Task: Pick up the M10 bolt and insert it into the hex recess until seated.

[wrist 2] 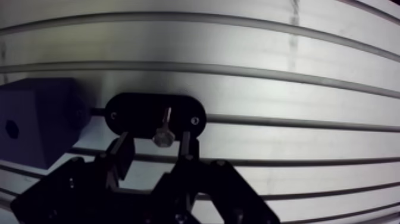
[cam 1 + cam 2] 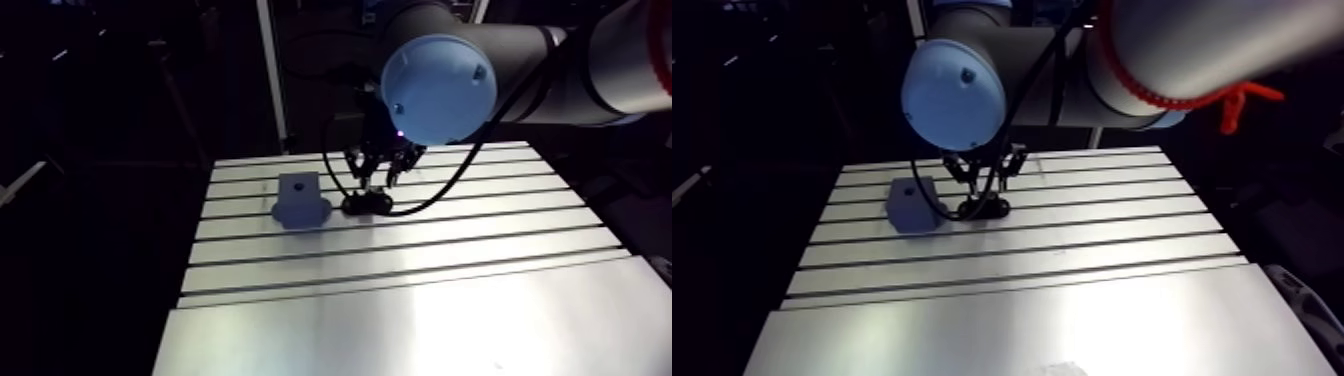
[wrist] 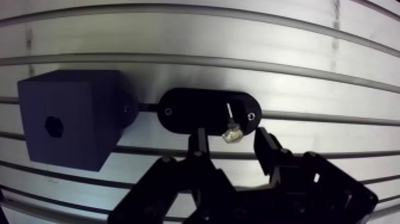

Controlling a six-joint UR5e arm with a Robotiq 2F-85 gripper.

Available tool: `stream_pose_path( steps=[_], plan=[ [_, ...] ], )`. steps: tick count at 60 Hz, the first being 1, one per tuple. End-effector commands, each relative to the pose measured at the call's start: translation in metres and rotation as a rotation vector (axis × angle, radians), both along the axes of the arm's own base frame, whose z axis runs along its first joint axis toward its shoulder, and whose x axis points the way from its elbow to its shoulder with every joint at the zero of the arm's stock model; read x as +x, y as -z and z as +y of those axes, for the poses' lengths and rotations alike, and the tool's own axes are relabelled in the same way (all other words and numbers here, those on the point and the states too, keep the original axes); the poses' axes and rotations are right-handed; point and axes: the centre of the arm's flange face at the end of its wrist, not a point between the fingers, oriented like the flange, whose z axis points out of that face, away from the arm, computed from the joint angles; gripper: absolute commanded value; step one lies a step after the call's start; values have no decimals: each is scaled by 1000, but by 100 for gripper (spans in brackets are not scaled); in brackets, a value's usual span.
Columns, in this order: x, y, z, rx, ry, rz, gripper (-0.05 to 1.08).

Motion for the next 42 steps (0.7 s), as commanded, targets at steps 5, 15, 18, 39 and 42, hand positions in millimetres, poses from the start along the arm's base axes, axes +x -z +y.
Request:
stream_pose_path(
  steps=[5, 15, 18, 39, 42],
  plan=[
    [-1, 0, 3, 0, 6, 1, 49],
    [-1, 1, 3, 0, 5, -2, 49],
    [-1, 1, 3, 0, 5, -2, 49],
    [3, 6, 3, -2, 6, -14, 49],
    [3, 6, 3, -2, 6, -14, 49]
  ],
)
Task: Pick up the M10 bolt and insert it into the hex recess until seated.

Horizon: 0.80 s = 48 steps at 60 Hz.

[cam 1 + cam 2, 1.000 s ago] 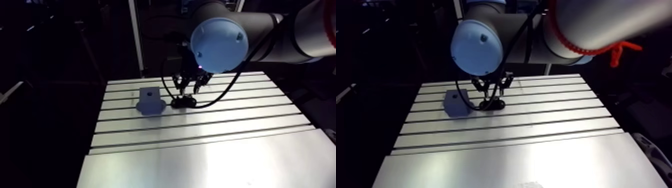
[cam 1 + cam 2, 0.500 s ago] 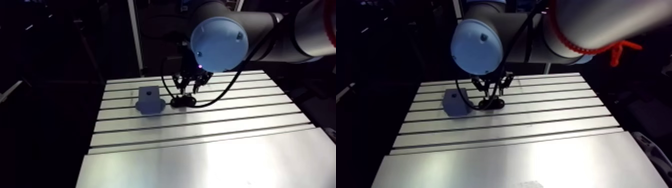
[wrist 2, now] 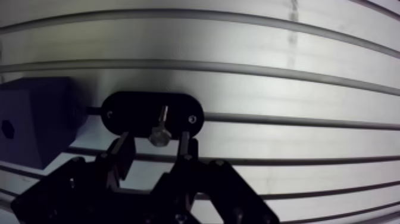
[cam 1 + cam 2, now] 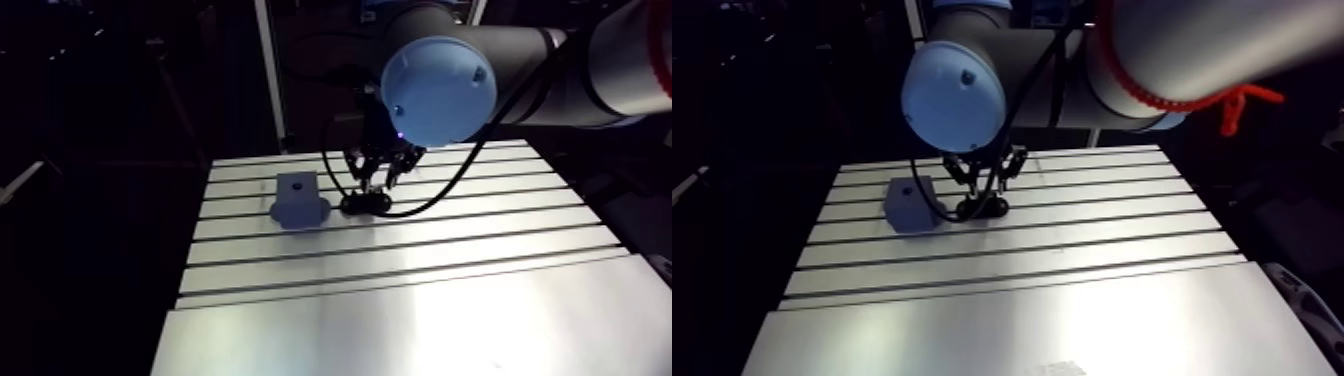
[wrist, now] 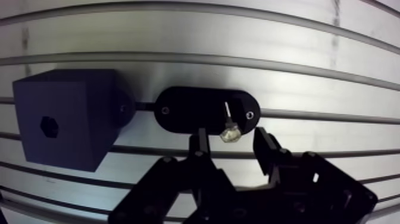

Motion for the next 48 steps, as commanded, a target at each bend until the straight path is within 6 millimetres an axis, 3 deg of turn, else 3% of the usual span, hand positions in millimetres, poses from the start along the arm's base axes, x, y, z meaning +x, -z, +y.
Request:
stream_pose_path(
  steps=[1, 48],
  plan=[
    [2, 3, 0, -1, 0, -6, 49],
    [0, 7, 3, 1, 3, 7, 50]
  ],
)
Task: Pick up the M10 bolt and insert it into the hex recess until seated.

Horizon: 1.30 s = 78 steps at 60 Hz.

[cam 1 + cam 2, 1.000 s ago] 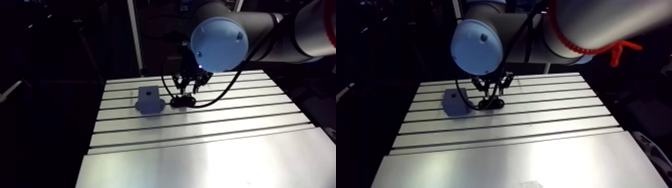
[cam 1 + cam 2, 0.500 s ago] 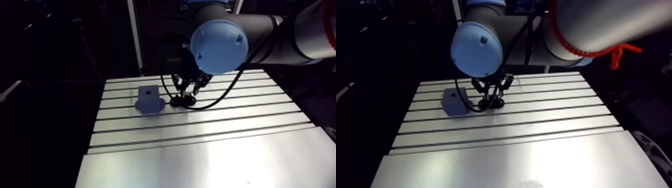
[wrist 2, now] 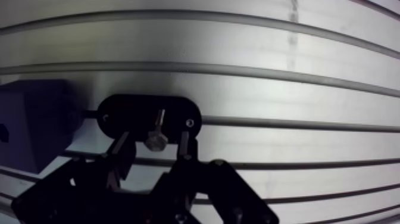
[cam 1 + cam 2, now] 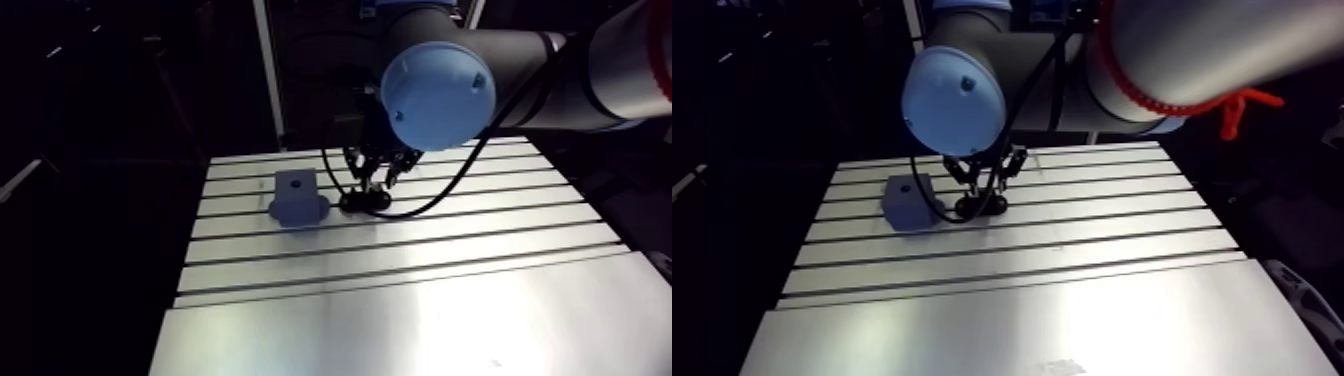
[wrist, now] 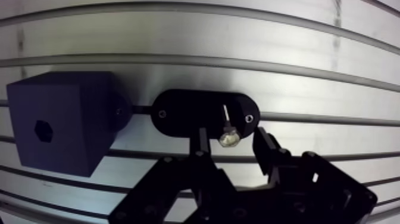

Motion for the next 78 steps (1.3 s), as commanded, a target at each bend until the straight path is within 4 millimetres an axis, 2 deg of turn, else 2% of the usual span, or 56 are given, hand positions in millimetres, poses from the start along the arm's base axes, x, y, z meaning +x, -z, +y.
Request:
stream_pose_path(
  steps=[1, 78],
  plan=[
    [0, 1, 2, 0, 4, 0, 50],
    [2, 1, -2, 0, -2, -3, 50]
  ],
)
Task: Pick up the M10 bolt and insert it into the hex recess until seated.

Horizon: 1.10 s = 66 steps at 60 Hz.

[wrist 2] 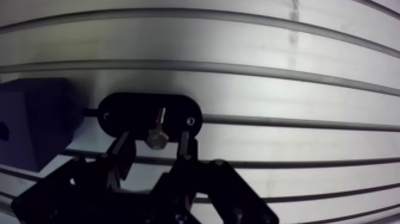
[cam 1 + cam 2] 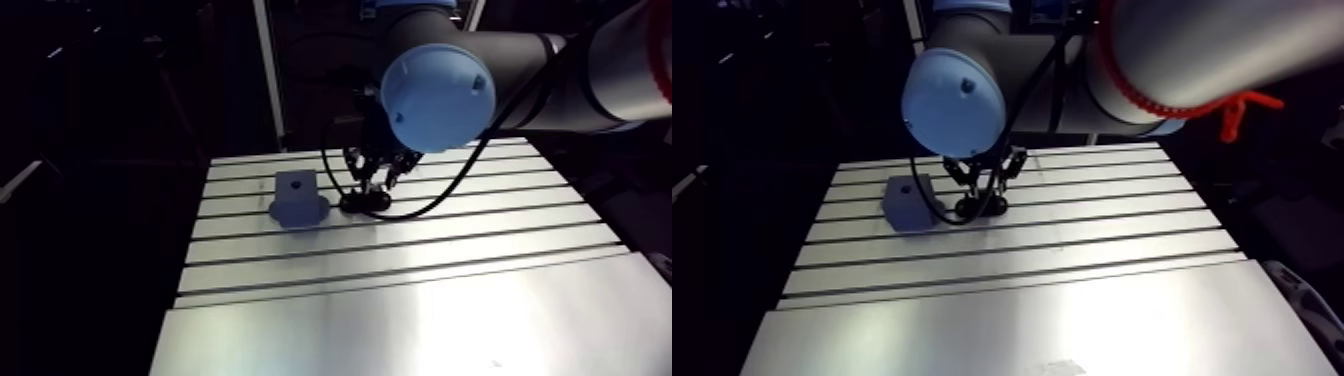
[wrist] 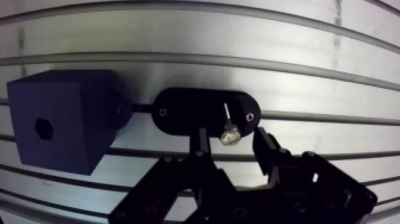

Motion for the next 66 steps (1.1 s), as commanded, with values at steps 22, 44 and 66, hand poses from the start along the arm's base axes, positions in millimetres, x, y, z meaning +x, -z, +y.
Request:
stream_pose_path(
  steps=[22, 44, 66],
  plan=[
    [1, 1, -1, 0, -1, -2, 55],
    [0, -1, 2, 0, 3, 1, 57],
    [0, 0, 1, 0, 2, -2, 58]
  ],
)
